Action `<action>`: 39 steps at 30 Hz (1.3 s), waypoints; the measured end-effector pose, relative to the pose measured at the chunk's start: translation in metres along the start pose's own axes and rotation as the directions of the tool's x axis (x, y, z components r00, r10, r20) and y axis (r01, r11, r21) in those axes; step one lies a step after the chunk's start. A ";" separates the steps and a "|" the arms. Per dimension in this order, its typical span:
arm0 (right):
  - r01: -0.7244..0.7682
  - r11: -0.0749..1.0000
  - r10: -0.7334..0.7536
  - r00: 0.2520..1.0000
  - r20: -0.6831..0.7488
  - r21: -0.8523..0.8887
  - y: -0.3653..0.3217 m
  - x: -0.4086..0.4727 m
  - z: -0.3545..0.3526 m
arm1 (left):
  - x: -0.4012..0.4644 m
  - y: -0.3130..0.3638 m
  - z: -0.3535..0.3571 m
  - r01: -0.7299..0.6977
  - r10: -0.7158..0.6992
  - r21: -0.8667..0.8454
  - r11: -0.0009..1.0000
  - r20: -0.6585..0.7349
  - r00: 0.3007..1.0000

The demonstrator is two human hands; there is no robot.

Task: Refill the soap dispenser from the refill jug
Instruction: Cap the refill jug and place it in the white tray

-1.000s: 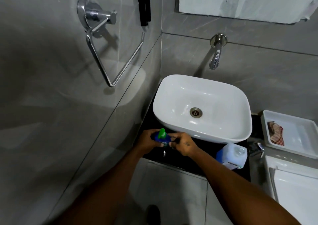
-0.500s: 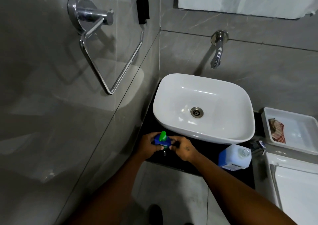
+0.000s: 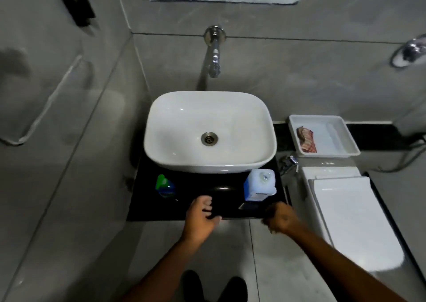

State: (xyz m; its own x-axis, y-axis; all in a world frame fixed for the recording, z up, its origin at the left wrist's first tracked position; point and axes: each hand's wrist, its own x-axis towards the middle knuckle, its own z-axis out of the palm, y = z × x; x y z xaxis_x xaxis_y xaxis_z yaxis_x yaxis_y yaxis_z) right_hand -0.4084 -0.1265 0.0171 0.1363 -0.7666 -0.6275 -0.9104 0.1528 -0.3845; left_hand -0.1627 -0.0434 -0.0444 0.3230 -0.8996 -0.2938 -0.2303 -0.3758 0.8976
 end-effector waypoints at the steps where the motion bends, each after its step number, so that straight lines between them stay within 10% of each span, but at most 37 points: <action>1: 0.001 1.000 0.000 0.998 -0.067 0.013 0.007 0.003 -0.014 | 0.008 0.016 0.014 -0.056 0.055 0.010 0.998 0.056 0.997; 7: 0.032 0.998 -0.043 0.976 -0.214 -0.053 0.009 0.041 -0.053 | 0.050 0.087 0.067 -0.302 0.259 0.133 0.944 0.268 0.928; 14: -0.036 0.987 0.009 0.986 -0.169 -0.156 0.009 0.066 -0.034 | 0.058 0.099 0.080 -0.279 0.236 0.128 0.952 0.272 0.933; 20: 0.015 0.988 0.027 0.964 -0.264 0.155 0.022 0.057 -0.044 | 0.051 0.105 0.075 -0.269 0.244 0.085 0.959 0.225 0.943; 25: 0.389 0.673 -0.167 0.909 -0.383 0.629 0.005 0.009 -0.108 | 0.039 0.123 0.056 -0.302 0.278 0.083 0.950 0.216 0.936; 29: 0.633 0.413 -0.413 0.771 -0.484 0.655 -0.029 -0.039 -0.158 | 0.028 0.157 0.039 -0.374 0.365 0.016 0.927 0.189 0.912; 39: 0.765 0.423 -0.555 0.643 -0.529 0.486 -0.076 -0.086 -0.178 | 0.004 0.229 0.016 -0.461 0.465 -0.066 0.885 0.165 0.870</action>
State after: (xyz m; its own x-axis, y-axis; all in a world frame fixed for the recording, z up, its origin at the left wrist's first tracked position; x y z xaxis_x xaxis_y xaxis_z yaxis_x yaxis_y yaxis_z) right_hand -0.4202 -0.1828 0.2209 0.3859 -0.9071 0.1680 -0.0913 -0.2188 -0.9715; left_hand -0.2293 -0.1368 0.1551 0.0224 -0.9939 0.1080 -0.2919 0.0968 0.9515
